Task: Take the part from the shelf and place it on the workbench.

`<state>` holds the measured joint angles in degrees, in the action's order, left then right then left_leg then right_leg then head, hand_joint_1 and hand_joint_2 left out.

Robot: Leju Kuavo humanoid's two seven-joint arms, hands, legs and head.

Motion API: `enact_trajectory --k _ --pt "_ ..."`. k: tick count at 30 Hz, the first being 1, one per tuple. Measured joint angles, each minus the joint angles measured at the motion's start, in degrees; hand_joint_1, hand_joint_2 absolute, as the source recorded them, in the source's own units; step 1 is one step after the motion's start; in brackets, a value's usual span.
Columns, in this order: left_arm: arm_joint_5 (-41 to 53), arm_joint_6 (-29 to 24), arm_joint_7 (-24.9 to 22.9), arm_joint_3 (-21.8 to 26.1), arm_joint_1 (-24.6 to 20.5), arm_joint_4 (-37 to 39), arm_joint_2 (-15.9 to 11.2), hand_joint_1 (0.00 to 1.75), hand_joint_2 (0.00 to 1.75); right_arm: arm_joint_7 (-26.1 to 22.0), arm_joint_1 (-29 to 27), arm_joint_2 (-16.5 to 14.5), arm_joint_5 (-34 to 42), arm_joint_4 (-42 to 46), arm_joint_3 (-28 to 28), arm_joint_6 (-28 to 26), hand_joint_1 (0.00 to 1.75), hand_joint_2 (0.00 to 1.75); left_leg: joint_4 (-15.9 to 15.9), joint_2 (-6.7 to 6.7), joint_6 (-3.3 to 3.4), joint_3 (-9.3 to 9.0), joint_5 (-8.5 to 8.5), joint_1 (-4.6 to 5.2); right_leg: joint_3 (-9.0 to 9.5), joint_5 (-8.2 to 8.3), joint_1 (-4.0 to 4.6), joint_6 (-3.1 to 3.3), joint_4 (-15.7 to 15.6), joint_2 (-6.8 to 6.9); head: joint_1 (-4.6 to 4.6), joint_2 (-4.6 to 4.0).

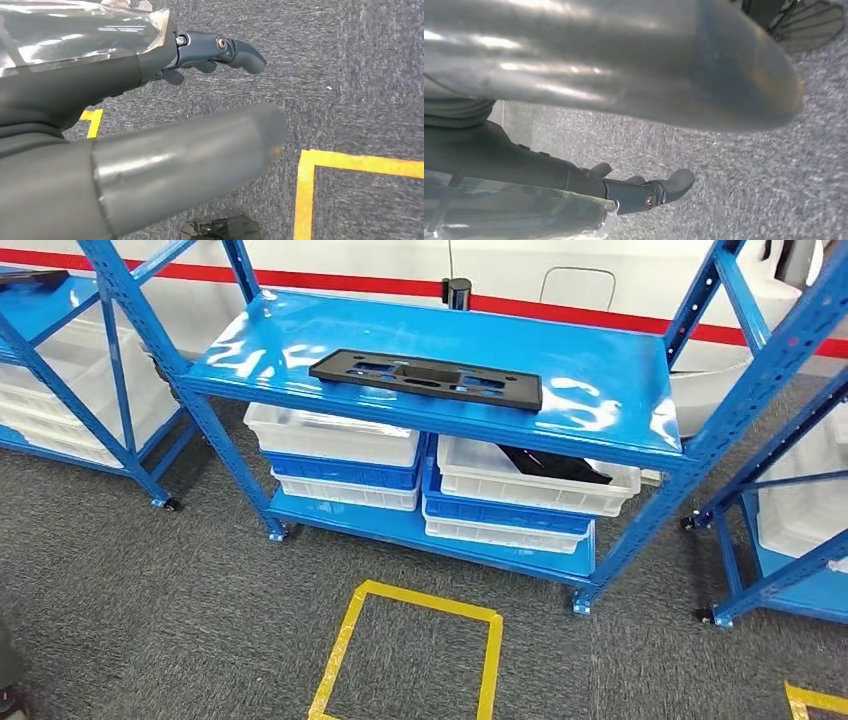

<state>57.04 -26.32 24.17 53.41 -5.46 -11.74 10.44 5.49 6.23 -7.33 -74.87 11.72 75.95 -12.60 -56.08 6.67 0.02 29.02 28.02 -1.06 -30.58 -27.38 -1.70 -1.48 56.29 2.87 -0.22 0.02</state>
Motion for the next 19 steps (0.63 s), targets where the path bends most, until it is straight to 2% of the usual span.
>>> enact_trajectory --k 1,2,3,4,5,6,7,8,10,11,12,15,19 --pt "0.0 0.0 0.0 0.0 0.0 0.0 0.0 0.0 0.0 0.0 0.0 0.0 -0.1 0.0 0.0 0.0 0.0 0.0 -1.1 -1.13 -0.29 0.39 1.05 -0.23 0.01 0.25 -0.2 0.52 0.0 -0.56 -0.12 0.0" --pt "0.0 0.0 0.0 0.0 0.0 0.0 0.0 0.0 0.0 0.1 0.0 0.0 -0.4 0.0 0.0 0.2 0.0 0.0 -3.4 -2.79 -0.52 1.38 2.84 -0.43 0.02 0.52 -0.4 1.0 0.0 -1.09 -0.29 0.0" --pt "0.0 0.0 0.0 0.0 0.0 0.0 -0.1 0.0 0.0 0.2 0.0 0.0 -0.8 0.0 -0.1 0.5 0.0 0.0 -6.9 -4.66 -0.68 2.93 5.08 -0.55 -0.13 0.69 -0.34 1.32 0.0 -1.56 -0.48 0.0" --pt "0.0 0.0 -0.1 0.0 0.1 0.0 -0.1 0.0 0.0 0.4 0.0 0.0 -1.3 0.0 -0.3 0.8 0.0 0.0 -11.1 -5.83 -0.72 4.91 7.21 -0.58 -0.3 0.83 -0.12 1.59 0.0 -2.03 -0.55 0.0" --pt "0.0 0.0 -0.1 0.0 0.2 0.0 -0.2 0.0 0.0 0.6 0.0 0.0 -1.8 0.0 -0.5 1.1 0.0 0.0 -14.6 -6.39 -0.69 6.7 8.57 -0.57 -0.43 0.88 0.15 1.7 0.0 -2.54 -0.61 0.0" --pt "0.0 0.0 -0.1 0.0 0.3 0.0 -0.2 0.0 0.0 0.8 -0.1 0.0 -2.1 0.0 -0.7 1.2 0.0 0.0 -16.5 -6.57 -0.56 7.79 8.76 -0.57 -0.48 0.91 0.41 1.76 0.0 -2.99 -0.61 0.0" --pt "0.0 0.0 -0.1 0.0 0.3 0.0 -0.2 0.0 0.0 0.9 -0.1 0.0 -2.3 0.0 -0.9 1.2 0.0 0.0 -16.2 -6.61 -0.32 7.86 7.77 -0.55 -0.45 0.93 0.65 1.8 0.0 -3.38 -0.61 0.0" --pt "0.0 0.0 -0.1 0.1 0.4 0.0 -0.2 0.0 0.0 1.0 -0.2 0.0 -2.5 0.0 -1.0 1.2 0.0 0.0 -13.6 -6.64 0.04 6.76 5.79 -0.5 -0.36 0.93 0.83 1.8 0.0 -3.71 -0.61 0.0" --pt "0.0 0.0 -0.1 0.1 0.3 0.0 -0.3 0.0 0.0 1.1 -0.1 -0.1 -2.6 0.0 -1.2 1.1 0.0 0.87 -5.6 -6.93 1.09 3.1 1.73 -0.21 -0.2 0.93 1.19 1.77 0.0 -4.21 -0.58 0.0" --pt "0.1 0.0 -0.1 0.1 0.3 0.0 -0.4 0.0 0.0 1.1 -0.1 -0.1 -2.6 0.0 -1.3 1.0 0.0 1.31 -2.7 -6.98 1.5 1.79 0.56 0.03 -0.21 0.94 1.35 1.72 0.1 -4.34 -0.55 0.0" --pt "0.1 0.0 -0.1 0.1 0.2 0.0 -0.4 0.0 0.0 1.1 -0.1 -0.1 -2.6 0.0 -1.4 1.0 0.0 1.75 -1.1 -7.0 1.49 1.15 0.03 0.21 -0.37 0.86 1.63 1.74 0.1 -4.39 -0.51 0.0" --pt "0.1 -0.1 -0.1 0.2 0.2 0.0 -0.3 0.0 0.0 1.1 -0.1 -0.1 -2.6 0.0 -1.7 0.8 0.0 1.75 -0.6 -6.85 0.92 1.21 -0.15 0.71 -1.11 0.68 1.85 1.69 0.4 -4.37 -0.39 0.0" --pt "0.2 -0.1 -0.1 0.6 0.2 0.0 -0.4 0.0 0.0 1.1 -0.1 -0.1 -2.6 0.0 -1.8 0.7 0.0 1.75 -0.6 -6.85 1.34 1.29 -0.22 1.07 -1.18 0.87 1.66 1.35 0.3 -4.36 -0.33 0.0"
